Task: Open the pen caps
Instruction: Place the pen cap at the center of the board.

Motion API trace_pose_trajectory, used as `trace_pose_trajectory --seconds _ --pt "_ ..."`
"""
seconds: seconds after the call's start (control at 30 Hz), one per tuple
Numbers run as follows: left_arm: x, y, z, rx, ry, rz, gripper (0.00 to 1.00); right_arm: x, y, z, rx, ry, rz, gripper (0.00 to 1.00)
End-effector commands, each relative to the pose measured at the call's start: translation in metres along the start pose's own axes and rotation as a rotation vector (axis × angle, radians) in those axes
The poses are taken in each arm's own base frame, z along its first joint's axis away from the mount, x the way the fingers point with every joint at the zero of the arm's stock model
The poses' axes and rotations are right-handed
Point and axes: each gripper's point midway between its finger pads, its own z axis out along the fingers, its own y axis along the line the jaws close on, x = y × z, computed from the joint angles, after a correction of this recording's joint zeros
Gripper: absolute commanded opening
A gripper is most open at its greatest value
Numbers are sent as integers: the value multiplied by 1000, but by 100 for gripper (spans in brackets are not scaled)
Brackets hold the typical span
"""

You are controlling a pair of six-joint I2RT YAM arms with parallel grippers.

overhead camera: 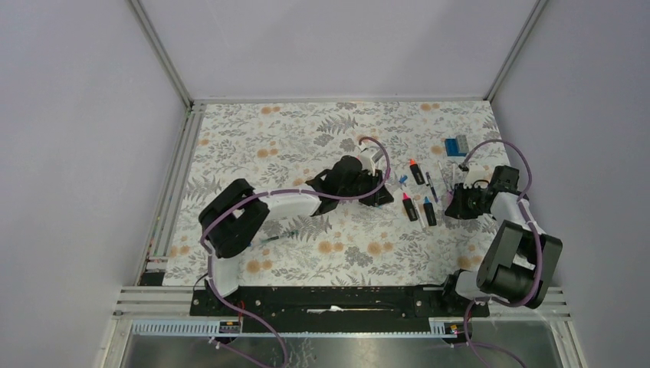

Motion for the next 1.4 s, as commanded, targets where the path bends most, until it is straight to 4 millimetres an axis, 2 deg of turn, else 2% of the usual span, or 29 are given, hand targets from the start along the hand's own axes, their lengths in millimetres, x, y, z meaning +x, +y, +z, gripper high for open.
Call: trace_pose_trajectory --seconds 0.0,0.27,0.5,0.73,0.87,1.0,1.13,1.17,1.27,1.37 --pt "0 18 19 -110 18 45 2 -7 -13 -1 23 37 -7 16" --pt "17 42 43 -194 96 91 5 1 -14 8 -25 113 37 20" --pt "26 52 54 -222 144 102 21 2 -12 10 -41 123 46 28" --pt "27 50 55 -223 159 108 37 2 -10 9 -54 121 45 40" --pt "16 39 49 -206 141 117 41 -2 -7 6 -58 103 38 45" --pt "-6 20 33 -176 91 141 42 -9 -3 0 -62 66 17 50" --pt "-29 6 2 -188 1 188 46 -19 5 -7 -79 14 -13 55" --pt "-41 -2 -12 -188 -42 203 47 -22 8 -9 -85 -3 -22 56" --pt "-51 -1 -48 -240 -111 235 49 -30 18 -16 -118 -55 -57 59" --pt "-51 13 -89 -349 -158 248 57 -38 33 -23 -172 -122 -94 61"
